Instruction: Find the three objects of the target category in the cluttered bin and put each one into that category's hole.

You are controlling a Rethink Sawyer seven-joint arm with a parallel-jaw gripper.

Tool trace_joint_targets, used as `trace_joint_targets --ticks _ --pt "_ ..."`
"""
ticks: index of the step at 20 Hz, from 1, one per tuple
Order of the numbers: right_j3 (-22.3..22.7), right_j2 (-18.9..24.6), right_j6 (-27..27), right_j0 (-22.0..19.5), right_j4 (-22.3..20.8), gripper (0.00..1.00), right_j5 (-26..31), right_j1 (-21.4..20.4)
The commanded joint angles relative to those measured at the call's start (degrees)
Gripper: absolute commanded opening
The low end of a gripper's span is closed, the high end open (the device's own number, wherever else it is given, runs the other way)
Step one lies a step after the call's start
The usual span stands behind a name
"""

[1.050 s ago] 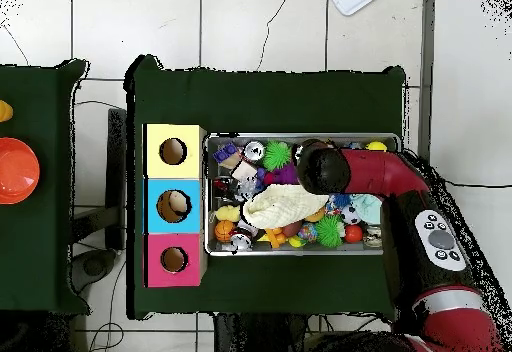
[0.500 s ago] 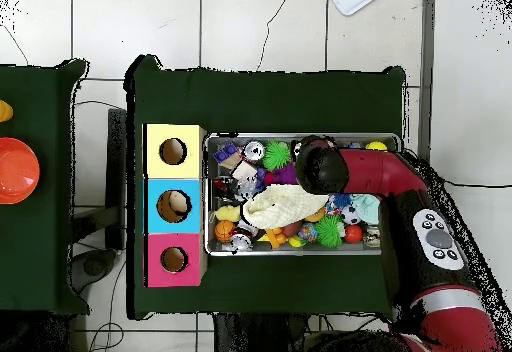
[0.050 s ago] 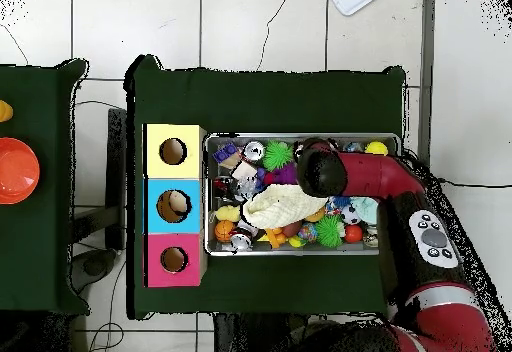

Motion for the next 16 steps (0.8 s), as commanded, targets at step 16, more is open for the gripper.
trace_joint_targets --ticks 16 --pt "-0.15 -4.06 9.40 3.57 6.56 1.00 4.58 2.18"
